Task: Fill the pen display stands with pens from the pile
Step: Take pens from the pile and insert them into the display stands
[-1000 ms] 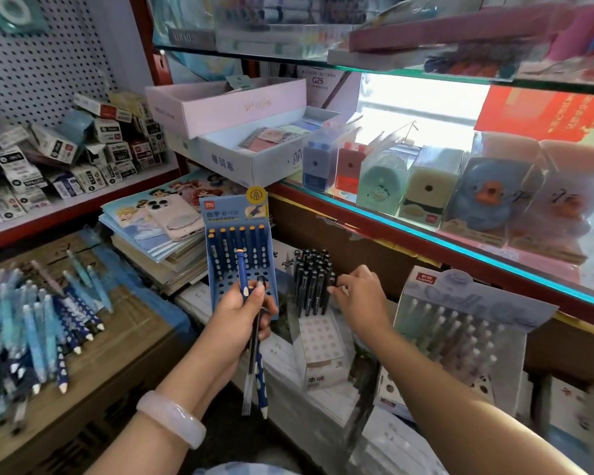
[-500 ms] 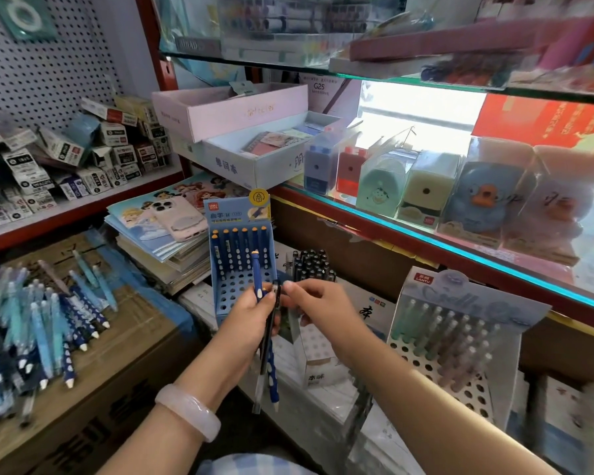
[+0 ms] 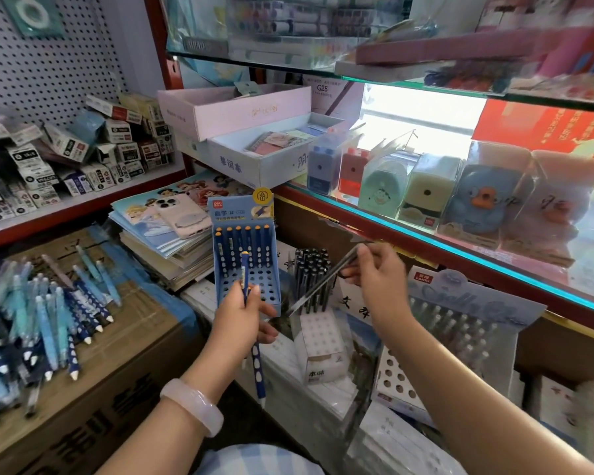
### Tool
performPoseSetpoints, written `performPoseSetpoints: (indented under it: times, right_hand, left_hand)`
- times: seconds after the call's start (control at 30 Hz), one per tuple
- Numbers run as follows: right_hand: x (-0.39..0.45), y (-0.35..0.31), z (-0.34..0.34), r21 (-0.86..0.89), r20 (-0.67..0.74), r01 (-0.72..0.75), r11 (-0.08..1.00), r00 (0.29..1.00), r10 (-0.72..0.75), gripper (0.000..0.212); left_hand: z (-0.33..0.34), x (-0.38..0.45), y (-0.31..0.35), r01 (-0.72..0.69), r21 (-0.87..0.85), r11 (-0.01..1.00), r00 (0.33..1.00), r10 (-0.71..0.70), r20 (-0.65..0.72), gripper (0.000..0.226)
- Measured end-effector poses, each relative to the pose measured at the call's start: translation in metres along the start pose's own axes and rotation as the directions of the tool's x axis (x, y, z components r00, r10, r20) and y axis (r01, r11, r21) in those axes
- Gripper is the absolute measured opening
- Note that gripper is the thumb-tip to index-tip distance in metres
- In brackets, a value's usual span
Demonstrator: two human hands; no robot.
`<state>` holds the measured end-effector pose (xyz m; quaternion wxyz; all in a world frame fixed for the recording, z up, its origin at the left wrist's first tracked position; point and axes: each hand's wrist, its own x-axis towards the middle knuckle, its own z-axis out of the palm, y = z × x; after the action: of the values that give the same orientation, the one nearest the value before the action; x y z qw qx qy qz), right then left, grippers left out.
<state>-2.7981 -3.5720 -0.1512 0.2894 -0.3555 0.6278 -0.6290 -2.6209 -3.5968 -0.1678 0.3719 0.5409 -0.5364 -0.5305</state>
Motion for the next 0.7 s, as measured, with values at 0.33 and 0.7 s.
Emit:
performPoseSetpoints:
  times: [0.33, 0.7]
  right_hand:
    - [-0.003, 0.044, 0.005, -0.470, 0.130, 0.239, 0.849, 0.971, -0.202, 0.008]
    - [0.005, 0.057, 0.020, -0.571, 0.188, 0.255, 0.780, 0.966, -0.178, 0.011]
  left_hand:
    - [0.000, -0.001, 0.002, -0.040, 0.004, 0.999, 0.996, 0.040, -0.080, 0.017]
    - [0.004, 0.003, 0.002, 0.029, -0.041, 0.999, 0.999, -0.031, -0.044, 0.016]
